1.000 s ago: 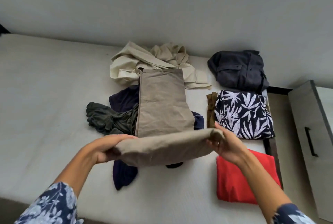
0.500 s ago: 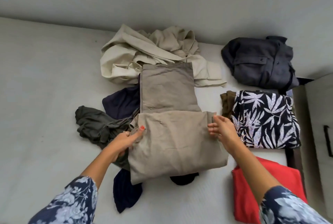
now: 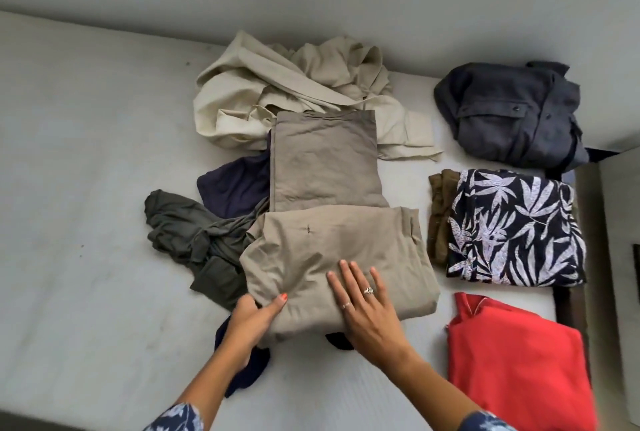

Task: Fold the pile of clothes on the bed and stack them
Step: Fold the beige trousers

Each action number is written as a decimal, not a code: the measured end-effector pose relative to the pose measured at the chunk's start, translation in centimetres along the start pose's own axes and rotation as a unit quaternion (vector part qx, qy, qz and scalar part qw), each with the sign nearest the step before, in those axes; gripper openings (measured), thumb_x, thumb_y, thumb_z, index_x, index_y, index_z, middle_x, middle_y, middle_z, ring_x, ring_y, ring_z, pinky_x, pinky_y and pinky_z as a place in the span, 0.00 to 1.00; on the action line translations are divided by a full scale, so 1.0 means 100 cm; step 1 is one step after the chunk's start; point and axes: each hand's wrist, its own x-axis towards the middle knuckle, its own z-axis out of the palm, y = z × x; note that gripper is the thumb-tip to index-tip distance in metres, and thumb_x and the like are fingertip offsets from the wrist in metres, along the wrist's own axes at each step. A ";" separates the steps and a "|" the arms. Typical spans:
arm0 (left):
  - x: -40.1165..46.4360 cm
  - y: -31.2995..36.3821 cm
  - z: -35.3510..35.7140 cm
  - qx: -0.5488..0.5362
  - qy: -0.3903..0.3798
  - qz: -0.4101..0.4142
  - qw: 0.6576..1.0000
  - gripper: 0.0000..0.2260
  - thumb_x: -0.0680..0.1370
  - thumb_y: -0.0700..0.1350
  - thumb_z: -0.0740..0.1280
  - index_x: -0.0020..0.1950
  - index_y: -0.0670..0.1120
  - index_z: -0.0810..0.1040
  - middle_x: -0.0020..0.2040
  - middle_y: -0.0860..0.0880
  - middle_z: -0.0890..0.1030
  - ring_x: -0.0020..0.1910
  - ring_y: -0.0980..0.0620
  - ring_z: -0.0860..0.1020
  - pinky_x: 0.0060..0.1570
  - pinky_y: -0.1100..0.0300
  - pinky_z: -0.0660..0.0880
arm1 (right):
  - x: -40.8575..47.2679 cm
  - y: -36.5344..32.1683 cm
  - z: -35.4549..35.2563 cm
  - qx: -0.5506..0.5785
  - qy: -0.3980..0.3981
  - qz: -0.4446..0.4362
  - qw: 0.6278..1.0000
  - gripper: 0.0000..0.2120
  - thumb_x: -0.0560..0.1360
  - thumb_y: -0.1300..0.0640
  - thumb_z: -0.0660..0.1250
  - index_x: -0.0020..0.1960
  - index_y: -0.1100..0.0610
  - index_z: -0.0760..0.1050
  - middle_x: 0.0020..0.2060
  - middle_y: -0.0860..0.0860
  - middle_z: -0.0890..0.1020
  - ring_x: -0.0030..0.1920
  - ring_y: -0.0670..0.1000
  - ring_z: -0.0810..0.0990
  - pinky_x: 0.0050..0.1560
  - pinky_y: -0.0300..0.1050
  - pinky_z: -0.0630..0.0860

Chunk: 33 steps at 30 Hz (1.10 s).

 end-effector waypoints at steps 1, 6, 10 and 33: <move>0.002 0.003 -0.001 0.007 0.006 0.007 1.000 0.13 0.73 0.46 0.74 0.55 0.46 0.78 0.51 0.48 0.82 0.54 0.46 0.80 0.52 0.53 0.76 | 0.004 0.001 -0.002 0.006 -0.021 -0.002 1.000 0.42 0.59 0.58 0.74 0.72 0.60 0.68 0.70 0.60 0.71 0.70 0.57 0.70 0.68 0.58 0.66; -0.012 0.026 -0.009 0.067 0.010 0.030 0.997 0.19 0.74 0.47 0.72 0.62 0.47 0.72 0.59 0.47 0.78 0.57 0.47 0.77 0.58 0.51 0.75 | 0.009 0.008 -0.030 0.047 -0.089 -0.012 0.995 0.39 0.48 0.59 0.73 0.61 0.57 0.80 0.62 0.53 0.78 0.56 0.50 0.82 0.50 0.43 0.81; -0.028 0.056 -0.016 0.155 0.091 0.219 0.959 0.29 0.77 0.54 0.67 0.74 0.46 0.64 0.72 0.48 0.68 0.71 0.50 0.66 0.70 0.54 0.64 | -0.001 0.008 -0.080 0.063 -0.170 -0.055 0.982 0.32 0.74 0.66 0.58 0.77 0.58 0.55 0.76 0.54 0.61 0.72 0.55 0.66 0.68 0.46 0.66; 0.076 0.113 -0.030 -0.080 -0.201 -0.053 0.975 0.38 0.69 0.76 0.44 0.66 0.57 0.72 0.62 0.53 0.79 0.63 0.51 0.75 0.58 0.52 0.71 | 0.223 0.114 -0.171 0.222 0.018 0.093 0.970 0.16 0.78 0.51 0.64 0.63 0.55 0.76 0.56 0.54 0.82 0.57 0.54 0.79 0.57 0.44 0.72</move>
